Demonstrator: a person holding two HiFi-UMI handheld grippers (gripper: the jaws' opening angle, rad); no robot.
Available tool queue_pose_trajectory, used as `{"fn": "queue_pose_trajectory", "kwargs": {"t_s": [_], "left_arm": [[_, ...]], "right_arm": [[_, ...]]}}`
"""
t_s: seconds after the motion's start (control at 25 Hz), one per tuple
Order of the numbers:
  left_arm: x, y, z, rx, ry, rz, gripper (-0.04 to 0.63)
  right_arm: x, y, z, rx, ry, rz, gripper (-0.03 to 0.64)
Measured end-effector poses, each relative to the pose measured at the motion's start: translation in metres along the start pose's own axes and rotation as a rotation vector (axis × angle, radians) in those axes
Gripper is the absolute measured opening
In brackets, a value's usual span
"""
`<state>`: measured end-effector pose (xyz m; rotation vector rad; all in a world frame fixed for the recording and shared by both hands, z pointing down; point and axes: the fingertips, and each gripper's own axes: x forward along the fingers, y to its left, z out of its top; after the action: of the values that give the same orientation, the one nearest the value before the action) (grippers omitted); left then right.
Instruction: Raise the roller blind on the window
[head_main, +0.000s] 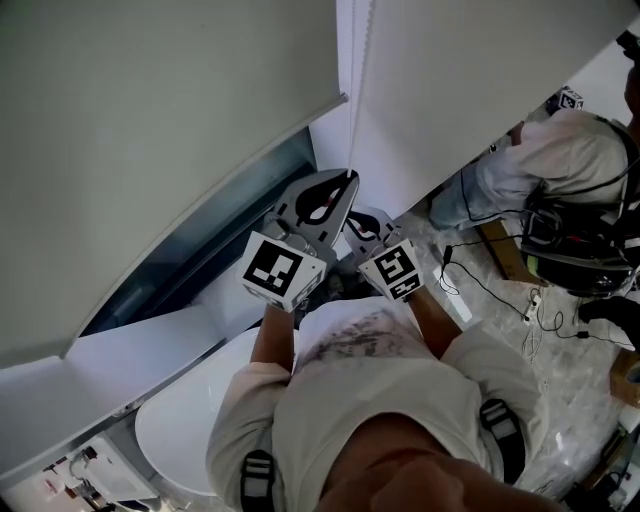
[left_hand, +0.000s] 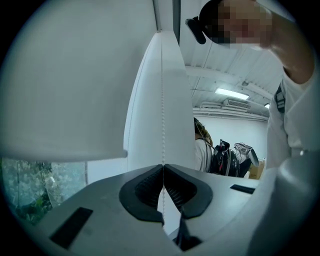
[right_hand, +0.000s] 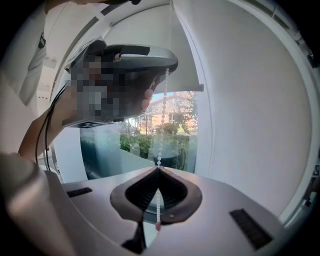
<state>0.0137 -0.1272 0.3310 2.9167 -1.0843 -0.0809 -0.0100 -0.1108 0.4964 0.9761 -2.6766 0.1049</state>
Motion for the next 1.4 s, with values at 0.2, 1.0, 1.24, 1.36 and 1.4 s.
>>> {"fn": "queue_pose_trajectory", "kwargs": {"t_s": [0.2,1.0,1.24,1.36,1.4], "left_arm": [[-0.003,0.002,-0.027,-0.032,0.017,-0.004,0.011],[-0.013,0.008,-0.117,-0.152,0.145,0.014,0.011],[-0.014,0.008,-0.136,-0.174,0.18,0.014,0.011],[-0.015,0.006,-0.148,-0.182,0.202,0.013,0.011],[-0.015,0.005,-0.152,-0.185,0.207,0.013,0.009]], "right_arm": [[0.007,0.002,-0.026,0.015,0.05,0.006,0.061],[0.032,0.012,-0.111,0.059,0.232,0.04,0.061],[0.037,0.013,-0.13,0.065,0.275,0.049,0.061],[0.036,0.013,-0.146,0.07,0.318,0.05,0.061],[0.035,0.013,-0.151,0.071,0.327,0.05,0.061]]}}
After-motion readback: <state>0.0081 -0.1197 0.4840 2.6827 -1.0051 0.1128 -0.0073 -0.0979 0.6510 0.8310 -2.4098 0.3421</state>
